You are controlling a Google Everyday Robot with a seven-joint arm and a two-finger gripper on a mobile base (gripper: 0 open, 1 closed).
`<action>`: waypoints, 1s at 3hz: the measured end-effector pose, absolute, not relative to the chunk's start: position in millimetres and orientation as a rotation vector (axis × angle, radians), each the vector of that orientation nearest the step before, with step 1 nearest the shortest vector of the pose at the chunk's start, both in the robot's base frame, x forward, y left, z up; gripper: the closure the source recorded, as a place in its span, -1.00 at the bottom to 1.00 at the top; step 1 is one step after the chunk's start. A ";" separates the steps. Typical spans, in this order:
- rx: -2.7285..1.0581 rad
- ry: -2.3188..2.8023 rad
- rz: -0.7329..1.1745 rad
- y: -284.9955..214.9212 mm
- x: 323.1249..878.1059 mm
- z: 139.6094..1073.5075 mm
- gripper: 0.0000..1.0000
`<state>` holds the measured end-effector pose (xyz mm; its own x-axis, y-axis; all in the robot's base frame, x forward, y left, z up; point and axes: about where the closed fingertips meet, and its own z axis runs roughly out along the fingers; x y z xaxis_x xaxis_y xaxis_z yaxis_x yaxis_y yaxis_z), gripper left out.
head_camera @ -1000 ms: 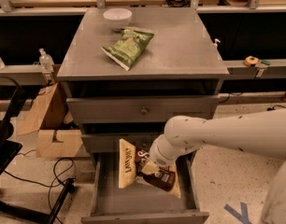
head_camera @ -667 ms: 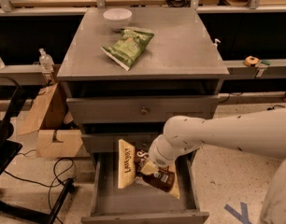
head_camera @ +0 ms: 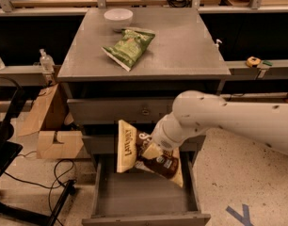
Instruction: Pick brown chip bag from bottom drawer and place on counter
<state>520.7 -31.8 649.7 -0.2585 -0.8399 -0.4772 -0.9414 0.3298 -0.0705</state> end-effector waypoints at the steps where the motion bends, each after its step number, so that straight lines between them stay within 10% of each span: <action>1: -1.504 2.106 0.250 -37.4 531.1 758.0 1.00; 3: -1.362 1.962 0.082 -36.0 539.8 964.0 1.00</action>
Offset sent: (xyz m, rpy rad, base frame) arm 0.0135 -0.0057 0.3828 0.0431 -0.3931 -0.1347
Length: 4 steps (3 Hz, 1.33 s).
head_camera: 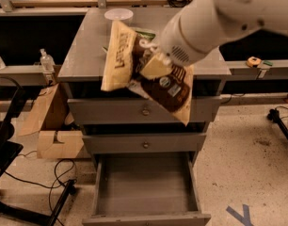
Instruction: Pick brown chip bag from bottom drawer and place on counter
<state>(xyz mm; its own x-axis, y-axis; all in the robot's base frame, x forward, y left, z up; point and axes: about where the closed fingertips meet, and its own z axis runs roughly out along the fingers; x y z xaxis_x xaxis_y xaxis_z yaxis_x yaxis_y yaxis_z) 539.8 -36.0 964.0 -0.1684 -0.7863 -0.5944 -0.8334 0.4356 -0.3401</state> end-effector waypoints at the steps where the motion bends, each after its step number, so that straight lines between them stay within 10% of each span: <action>1: -1.347 1.938 0.079 -32.7 543.7 982.2 1.00; 4: -1.402 2.003 0.054 -60.8 624.5 976.8 1.00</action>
Offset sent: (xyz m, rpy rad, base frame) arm 0.0043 0.0031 0.0222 0.0170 -0.0303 -0.0022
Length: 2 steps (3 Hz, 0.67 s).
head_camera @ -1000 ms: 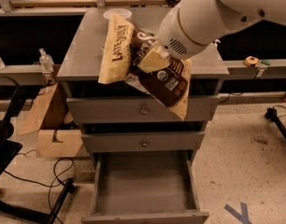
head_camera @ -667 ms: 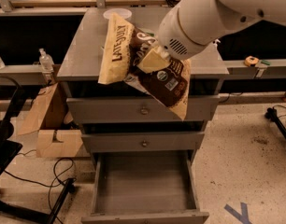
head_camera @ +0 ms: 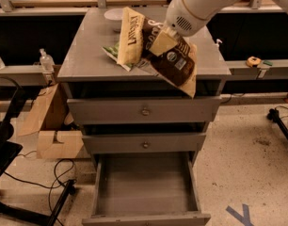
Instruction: Pick brown chip bag from bottom drawer and place on counter
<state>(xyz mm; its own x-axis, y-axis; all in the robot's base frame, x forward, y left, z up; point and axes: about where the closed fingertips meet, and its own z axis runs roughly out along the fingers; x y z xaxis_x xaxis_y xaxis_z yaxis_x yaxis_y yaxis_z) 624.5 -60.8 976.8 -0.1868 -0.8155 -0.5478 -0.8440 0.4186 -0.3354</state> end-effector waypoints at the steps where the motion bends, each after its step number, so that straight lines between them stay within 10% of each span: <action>1: -1.430 2.099 0.035 -104.4 698.2 945.2 1.00; 2: -1.396 2.137 -0.013 -132.5 741.6 937.4 1.00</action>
Offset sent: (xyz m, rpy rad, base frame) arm 0.2443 -0.0933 0.2125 -0.0292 -0.3952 -0.1093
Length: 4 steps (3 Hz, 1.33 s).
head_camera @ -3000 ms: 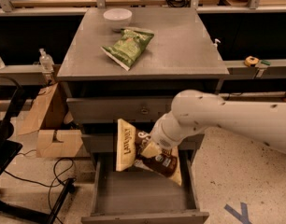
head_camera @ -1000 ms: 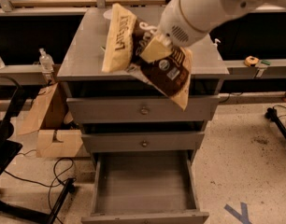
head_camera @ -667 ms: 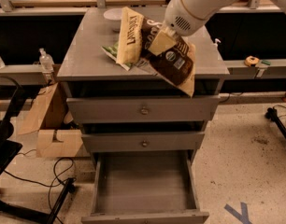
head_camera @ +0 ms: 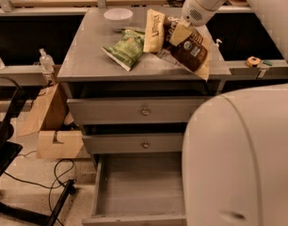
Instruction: Pick brown chip bag from bottom drawer and place on counter
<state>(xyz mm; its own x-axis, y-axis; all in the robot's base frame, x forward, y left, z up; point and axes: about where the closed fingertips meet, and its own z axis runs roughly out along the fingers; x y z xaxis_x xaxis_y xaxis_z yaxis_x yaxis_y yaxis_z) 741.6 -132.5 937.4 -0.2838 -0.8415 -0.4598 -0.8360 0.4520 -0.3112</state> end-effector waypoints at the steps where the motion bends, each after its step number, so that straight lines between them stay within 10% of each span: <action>1: -1.298 2.138 -0.069 -159.8 785.4 947.3 1.00; 3: -1.210 1.919 -0.272 -145.5 831.8 1034.3 1.00; 4: -1.209 1.908 -0.272 -142.4 834.7 1035.1 0.48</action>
Offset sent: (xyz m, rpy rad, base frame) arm 0.1967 -0.0224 0.2945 0.0118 -0.5477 -0.0333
